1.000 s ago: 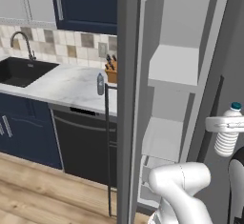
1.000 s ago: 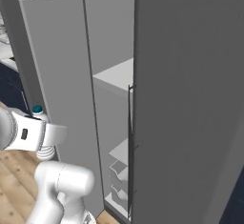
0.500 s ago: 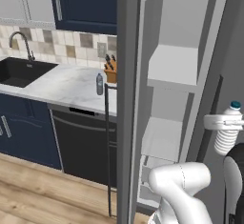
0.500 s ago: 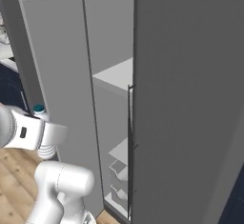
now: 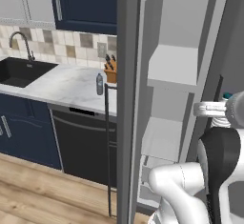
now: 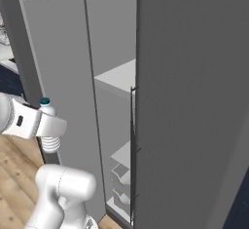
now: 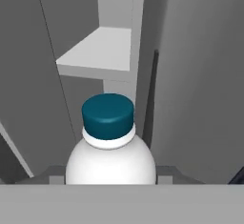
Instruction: Take the bottled waters from the counter and place them in the freezer to freeze. Close the freezer door after placing the bottles.
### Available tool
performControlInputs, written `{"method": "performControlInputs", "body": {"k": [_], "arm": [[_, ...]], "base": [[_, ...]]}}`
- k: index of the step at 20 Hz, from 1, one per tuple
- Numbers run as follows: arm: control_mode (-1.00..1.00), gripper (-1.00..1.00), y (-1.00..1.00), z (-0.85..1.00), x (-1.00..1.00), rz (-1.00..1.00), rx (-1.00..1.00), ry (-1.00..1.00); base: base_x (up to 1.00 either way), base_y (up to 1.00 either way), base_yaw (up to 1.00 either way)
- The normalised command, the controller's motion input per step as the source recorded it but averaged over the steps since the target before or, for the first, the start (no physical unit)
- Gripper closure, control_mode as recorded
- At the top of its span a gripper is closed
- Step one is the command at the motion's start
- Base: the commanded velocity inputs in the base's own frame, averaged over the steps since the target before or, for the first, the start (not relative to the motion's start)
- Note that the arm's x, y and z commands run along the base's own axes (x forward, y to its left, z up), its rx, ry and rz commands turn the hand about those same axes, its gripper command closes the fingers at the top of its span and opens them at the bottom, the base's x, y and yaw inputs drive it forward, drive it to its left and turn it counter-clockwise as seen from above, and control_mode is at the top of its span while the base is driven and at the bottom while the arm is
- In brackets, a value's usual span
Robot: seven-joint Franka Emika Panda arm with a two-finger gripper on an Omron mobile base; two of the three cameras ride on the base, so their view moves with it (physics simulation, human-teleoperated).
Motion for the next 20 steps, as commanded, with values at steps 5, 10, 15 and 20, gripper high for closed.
{"method": "performControlInputs", "body": {"k": [5, 10, 15, 20], "arm": [[-1.0, 1.0, -0.01, 0.0, 0.63, -0.01, 0.0, 0.0], [-1.0, 1.0, 0.0, 0.0, 0.56, 0.0, 0.0, 0.0], [-1.0, 1.0, 0.03, 0.0, 0.4, -0.01, 0.0, -0.02], [-1.0, 1.0, -0.01, 0.1, 0.5, -0.04, 0.0, 0.0]], "base": [[0.0, 0.0, 0.0], [0.0, 0.0, 0.0], [0.0, 0.0, 0.0], [0.0, 0.0, 0.0]]}}
